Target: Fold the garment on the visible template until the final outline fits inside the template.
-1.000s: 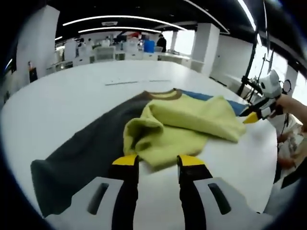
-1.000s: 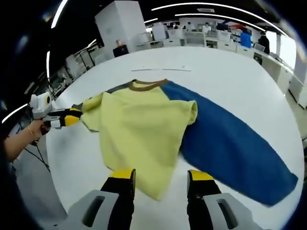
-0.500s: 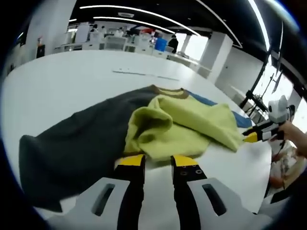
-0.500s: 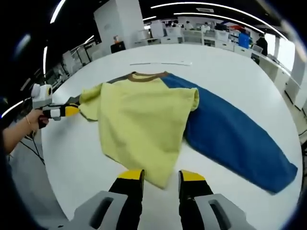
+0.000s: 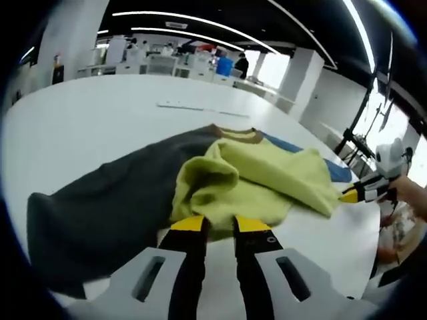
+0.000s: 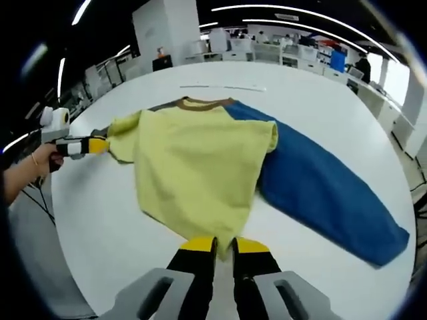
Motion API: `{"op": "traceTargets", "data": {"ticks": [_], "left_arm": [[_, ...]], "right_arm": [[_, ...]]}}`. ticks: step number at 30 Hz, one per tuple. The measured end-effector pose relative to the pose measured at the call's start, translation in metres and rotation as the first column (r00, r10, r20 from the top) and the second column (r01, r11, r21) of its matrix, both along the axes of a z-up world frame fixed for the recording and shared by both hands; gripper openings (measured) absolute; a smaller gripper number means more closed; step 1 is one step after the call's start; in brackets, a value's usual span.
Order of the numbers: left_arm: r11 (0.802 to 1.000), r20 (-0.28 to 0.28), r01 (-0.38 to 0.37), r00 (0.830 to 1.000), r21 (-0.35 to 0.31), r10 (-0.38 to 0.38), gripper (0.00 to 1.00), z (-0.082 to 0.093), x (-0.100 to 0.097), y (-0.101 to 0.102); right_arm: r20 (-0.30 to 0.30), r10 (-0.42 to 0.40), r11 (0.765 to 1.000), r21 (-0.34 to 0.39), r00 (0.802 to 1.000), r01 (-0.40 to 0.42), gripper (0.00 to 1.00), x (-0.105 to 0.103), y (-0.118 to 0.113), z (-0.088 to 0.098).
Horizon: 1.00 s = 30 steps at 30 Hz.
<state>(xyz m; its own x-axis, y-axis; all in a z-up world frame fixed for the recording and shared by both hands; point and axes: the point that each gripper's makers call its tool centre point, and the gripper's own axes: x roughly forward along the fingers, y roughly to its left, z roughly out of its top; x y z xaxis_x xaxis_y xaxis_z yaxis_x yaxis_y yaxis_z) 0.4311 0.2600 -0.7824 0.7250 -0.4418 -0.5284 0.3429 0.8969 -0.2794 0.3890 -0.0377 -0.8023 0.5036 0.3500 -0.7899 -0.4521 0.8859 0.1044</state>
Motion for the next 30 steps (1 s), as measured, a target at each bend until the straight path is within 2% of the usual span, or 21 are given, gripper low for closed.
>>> {"op": "traceTargets", "data": {"ticks": [2, 6, 11, 17, 21, 24, 27, 30], "left_arm": [[1.000, -0.011, 0.005, 1.000, -0.004, -0.005, 0.05, 0.000, -0.001, 0.000], [1.000, -0.011, -0.003, 1.000, -0.006, 0.003, 0.02, 0.000, 0.000, 0.001], [1.000, -0.003, 0.002, 1.000, -0.015, -0.002, 0.00, 0.008, -0.003, 0.000], [1.000, 0.045, 0.021, 0.999, -0.023, -0.020, 0.00, 0.030, -0.007, -0.004], [0.999, 0.074, 0.030, 0.997, -0.037, -0.027, 0.00, 0.051, -0.013, -0.007], [0.998, 0.076, 0.028, 0.997, -0.047, -0.024, 0.00, 0.060, -0.020, -0.008], [0.999, 0.088, 0.029, 0.996, -0.028, -0.026, 0.00, 0.069, -0.027, -0.005], [1.000, 0.060, 0.018, 0.998, 0.006, -0.019, 0.00, 0.067, -0.035, 0.002]], "right_arm": [[-0.003, -0.005, 1.000, 0.014, 1.000, 0.005, 0.00, 0.000, 0.001, 0.000], [-0.003, -0.009, 1.000, 0.028, 1.000, 0.010, 0.00, 0.002, 0.001, 0.001], [0.008, -0.012, 0.998, 0.059, 1.000, 0.011, 0.00, 0.003, 0.001, 0.010], [0.020, -0.012, 0.995, 0.101, 1.000, 0.009, 0.00, 0.003, 0.000, 0.025], [0.040, 0.020, 0.995, 0.102, 0.999, -0.024, 0.00, -0.001, 0.002, 0.040], [0.052, 0.030, 0.994, 0.103, 0.998, -0.036, 0.00, -0.003, 0.001, 0.049], [0.063, 0.031, 0.993, 0.113, 0.998, -0.038, 0.00, -0.004, 0.000, 0.059], [0.067, 0.036, 0.992, 0.118, 0.997, -0.043, 0.00, -0.005, -0.001, 0.066]]}}
